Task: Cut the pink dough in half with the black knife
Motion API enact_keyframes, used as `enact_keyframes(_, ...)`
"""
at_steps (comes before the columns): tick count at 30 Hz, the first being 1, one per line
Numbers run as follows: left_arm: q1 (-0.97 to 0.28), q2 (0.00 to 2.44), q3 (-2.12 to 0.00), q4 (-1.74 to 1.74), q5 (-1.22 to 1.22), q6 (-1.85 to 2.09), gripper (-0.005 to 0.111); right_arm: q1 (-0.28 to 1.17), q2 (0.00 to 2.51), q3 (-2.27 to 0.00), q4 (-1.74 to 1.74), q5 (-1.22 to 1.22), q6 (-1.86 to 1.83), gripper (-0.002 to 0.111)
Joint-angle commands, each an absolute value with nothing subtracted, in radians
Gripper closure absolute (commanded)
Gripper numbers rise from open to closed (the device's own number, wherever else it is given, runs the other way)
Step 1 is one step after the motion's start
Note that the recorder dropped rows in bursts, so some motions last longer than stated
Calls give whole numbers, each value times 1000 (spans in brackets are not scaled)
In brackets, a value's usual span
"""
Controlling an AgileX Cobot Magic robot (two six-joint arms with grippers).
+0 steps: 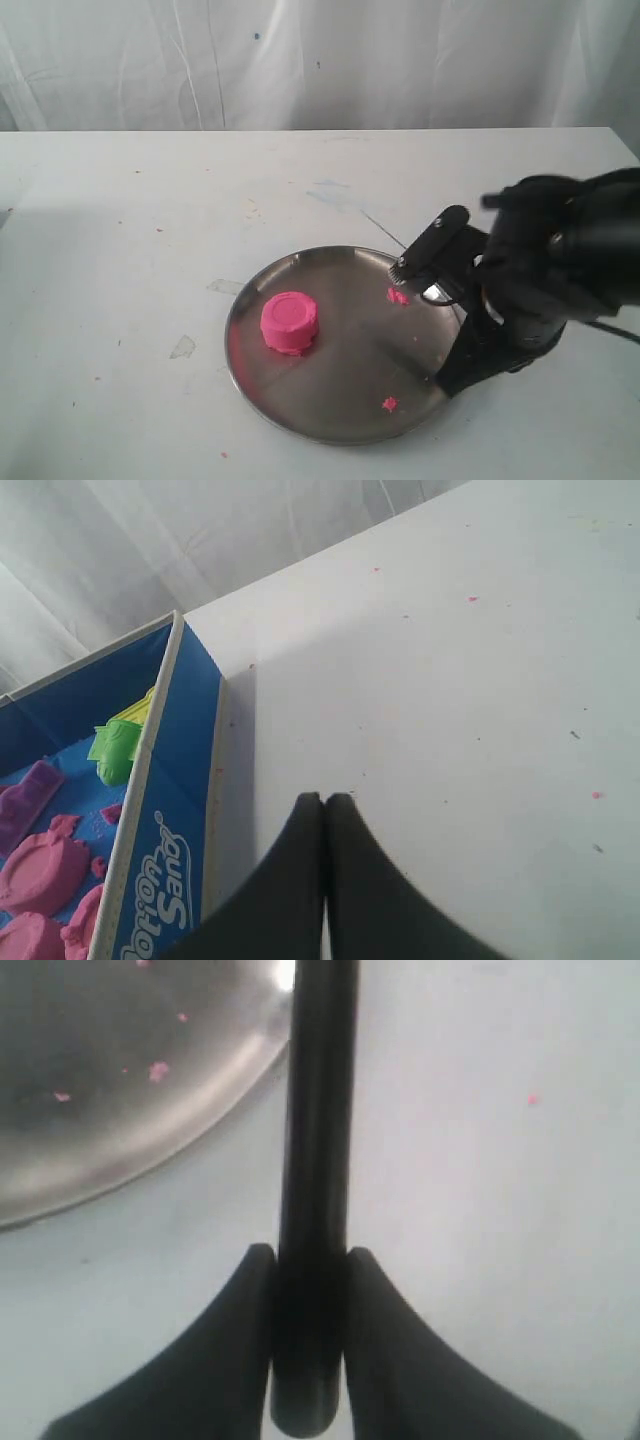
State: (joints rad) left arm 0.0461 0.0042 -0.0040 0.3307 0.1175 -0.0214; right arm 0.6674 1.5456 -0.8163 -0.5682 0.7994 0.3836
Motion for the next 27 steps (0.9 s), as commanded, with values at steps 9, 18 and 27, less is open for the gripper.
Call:
enact_keyframes(9,50,0,0,330,114,-23,107,219,1529,-818,508,806,-545,108)
enact_keyframes(18,50,0,0,330,114,-23,107,221,1467,-818,602,897,-545,108)
enact_keyframes(27,50,0,0,405,-154,46,107,221,1400,-818,818,950,-684,108)
